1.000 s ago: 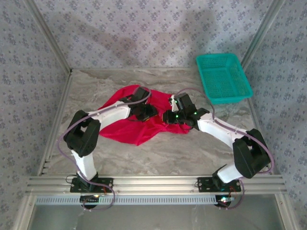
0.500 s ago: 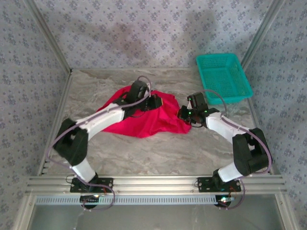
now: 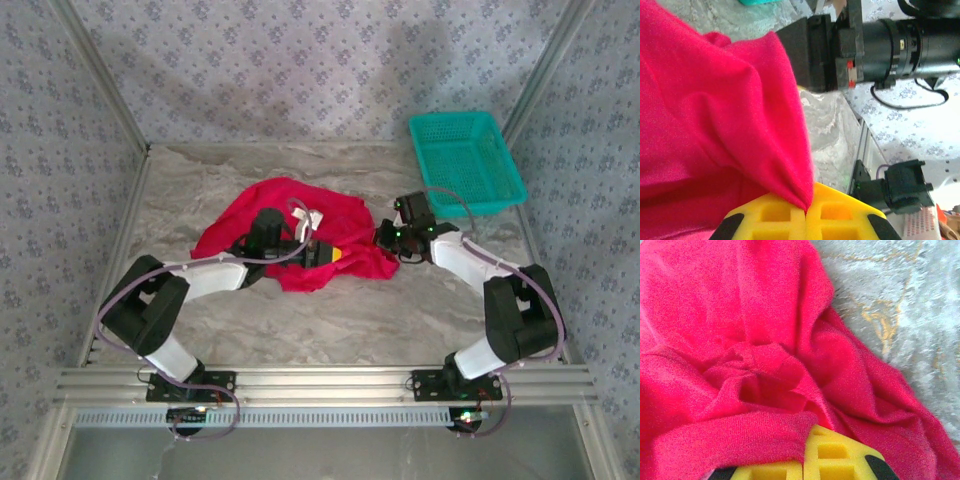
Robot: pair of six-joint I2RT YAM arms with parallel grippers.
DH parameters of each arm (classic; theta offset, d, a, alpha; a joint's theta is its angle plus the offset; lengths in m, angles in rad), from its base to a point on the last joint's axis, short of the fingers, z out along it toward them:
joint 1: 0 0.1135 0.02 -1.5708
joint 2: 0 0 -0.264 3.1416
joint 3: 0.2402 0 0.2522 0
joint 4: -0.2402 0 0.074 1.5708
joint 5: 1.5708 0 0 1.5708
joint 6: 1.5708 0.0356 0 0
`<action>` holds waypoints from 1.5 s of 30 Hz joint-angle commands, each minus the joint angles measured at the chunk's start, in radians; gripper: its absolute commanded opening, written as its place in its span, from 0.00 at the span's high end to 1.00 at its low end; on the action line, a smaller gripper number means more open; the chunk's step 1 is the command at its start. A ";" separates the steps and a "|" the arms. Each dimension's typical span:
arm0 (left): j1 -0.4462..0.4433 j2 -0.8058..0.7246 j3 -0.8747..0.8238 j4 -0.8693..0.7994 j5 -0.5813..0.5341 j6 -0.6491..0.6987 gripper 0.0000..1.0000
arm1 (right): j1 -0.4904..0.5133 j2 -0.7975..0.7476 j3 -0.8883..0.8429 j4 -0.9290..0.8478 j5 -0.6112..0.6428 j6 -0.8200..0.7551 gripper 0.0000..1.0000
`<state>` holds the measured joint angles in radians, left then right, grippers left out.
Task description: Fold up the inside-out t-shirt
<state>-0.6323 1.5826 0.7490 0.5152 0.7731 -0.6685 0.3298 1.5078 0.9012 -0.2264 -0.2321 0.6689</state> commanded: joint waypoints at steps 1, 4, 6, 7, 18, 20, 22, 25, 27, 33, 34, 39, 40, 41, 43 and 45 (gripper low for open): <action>0.039 -0.091 -0.044 -0.005 0.116 0.033 1.00 | -0.013 0.038 0.086 -0.096 0.028 -0.031 1.00; 0.039 -0.075 -0.041 -0.025 0.162 0.031 1.00 | 0.010 0.068 0.130 -0.121 0.034 -0.032 1.00; 0.041 -0.045 -0.038 0.005 0.189 0.009 1.00 | 0.029 0.079 0.145 -0.127 0.040 -0.032 1.00; 0.041 -0.031 -0.042 0.038 0.196 -0.006 1.00 | 0.040 0.085 0.152 -0.129 0.041 -0.032 1.00; 0.048 0.036 0.042 0.225 0.155 -0.081 1.00 | 0.078 0.062 0.136 -0.182 0.064 -0.075 0.92; 0.039 0.047 0.079 0.232 0.175 -0.095 0.98 | 0.069 0.056 0.126 -0.182 0.063 -0.073 0.94; 0.029 0.052 0.115 0.182 0.194 -0.077 0.92 | 0.053 0.052 0.124 -0.186 0.056 -0.070 0.95; 0.022 0.043 0.154 0.013 0.206 0.012 0.74 | 0.042 0.025 0.125 -0.203 0.052 -0.072 0.80; 0.024 0.020 0.163 -0.111 0.196 0.081 0.67 | 0.037 -0.005 0.128 -0.224 0.061 -0.077 0.70; 0.106 -0.154 0.167 -0.534 -0.102 0.222 0.51 | 0.038 -0.119 0.116 -0.288 0.096 -0.077 0.54; 0.134 -0.200 0.160 -0.589 -0.186 0.219 0.50 | 0.043 -0.137 0.107 -0.279 0.083 -0.072 0.54; 0.254 -0.399 0.117 -0.821 -0.632 0.171 0.27 | 0.128 -0.182 0.048 -0.162 -0.008 -0.048 0.52; 0.293 -0.436 0.091 -0.841 -0.685 0.154 0.25 | 0.156 -0.179 0.042 -0.151 -0.005 -0.053 0.51; 0.332 -0.467 0.064 -0.845 -0.697 0.141 0.22 | 0.178 -0.175 0.034 -0.144 -0.002 -0.061 0.51; 0.429 -0.526 0.003 -0.851 -0.693 0.086 0.05 | 0.215 -0.171 0.010 -0.131 0.007 -0.078 0.48; 0.512 -0.548 -0.042 -0.852 -0.654 0.059 0.00 | 0.236 -0.176 -0.025 -0.115 0.006 -0.091 0.43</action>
<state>-0.1921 1.0481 0.7704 -0.2272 0.1932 -0.5514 0.5461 1.3334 0.9165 -0.3679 -0.2161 0.6014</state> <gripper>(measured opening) 0.987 0.552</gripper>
